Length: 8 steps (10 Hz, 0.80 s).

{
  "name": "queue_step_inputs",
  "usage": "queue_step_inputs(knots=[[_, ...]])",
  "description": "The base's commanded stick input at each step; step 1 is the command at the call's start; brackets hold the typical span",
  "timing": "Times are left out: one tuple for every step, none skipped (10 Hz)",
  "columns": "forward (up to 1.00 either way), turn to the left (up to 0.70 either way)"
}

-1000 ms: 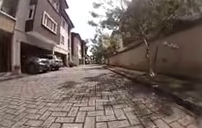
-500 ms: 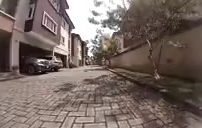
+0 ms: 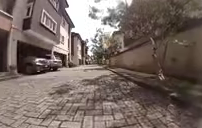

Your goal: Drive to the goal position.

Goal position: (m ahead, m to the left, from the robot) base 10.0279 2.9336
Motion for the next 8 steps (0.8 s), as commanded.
queue_step_inputs(knots=[[0.5,0.0],[0.5,0.0],[0.5,0.0],[0.5,0.0],[0.5,0.0],[0.5,0.0],[0.5,0.0],[0.5,0.0]])
